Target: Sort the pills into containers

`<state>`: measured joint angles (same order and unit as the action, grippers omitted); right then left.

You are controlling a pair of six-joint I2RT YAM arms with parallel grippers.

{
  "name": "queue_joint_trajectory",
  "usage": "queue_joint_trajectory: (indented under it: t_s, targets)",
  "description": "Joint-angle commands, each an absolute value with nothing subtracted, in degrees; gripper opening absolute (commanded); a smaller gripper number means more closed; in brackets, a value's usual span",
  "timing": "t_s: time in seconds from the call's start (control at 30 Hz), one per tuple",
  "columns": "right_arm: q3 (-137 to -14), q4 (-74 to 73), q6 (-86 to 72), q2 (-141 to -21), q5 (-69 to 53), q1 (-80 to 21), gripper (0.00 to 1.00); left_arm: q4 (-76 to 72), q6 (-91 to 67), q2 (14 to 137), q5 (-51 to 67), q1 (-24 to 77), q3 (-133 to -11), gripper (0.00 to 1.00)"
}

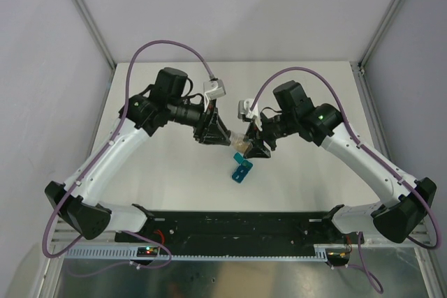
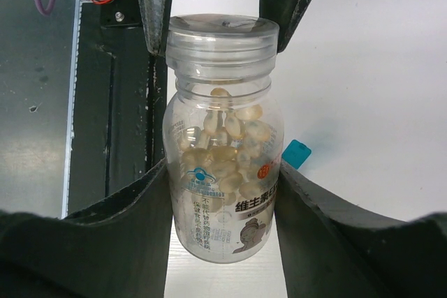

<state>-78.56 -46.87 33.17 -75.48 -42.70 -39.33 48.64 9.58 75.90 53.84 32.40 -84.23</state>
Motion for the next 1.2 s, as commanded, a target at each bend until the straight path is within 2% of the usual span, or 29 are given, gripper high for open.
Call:
queue_joint_trajectory:
  t_s: [0.0,0.47,0.8,1.07,1.17]
  targets:
    - [-81.7,-46.5,33.7,-75.8,-42.6,-39.7,0.0,48.4,10.8,74.2,52.8,34.3,-84.4,0.0]
    - [-82.1,-47.8,34.3,-75.5,-49.2,-39.6,0.0,48.4,14.4,74.4,52.2,36.5,-83.3,0.0]
    - [-84.8,-52.4,34.2,-78.9,-62.1,-36.9,0.0,48.4,21.4,72.3,52.0,42.3,-80.9,0.04]
    - [-88.7,-62.9,39.8,-84.6,-71.9,-35.4,0.0,48.4,25.5,69.9,51.4,46.4,-79.4,0.18]
    - [-91.0,-68.5,43.1,-87.4,-72.2,-35.6,0.0,48.4,26.1,69.4,50.4,46.7,-79.2,0.35]
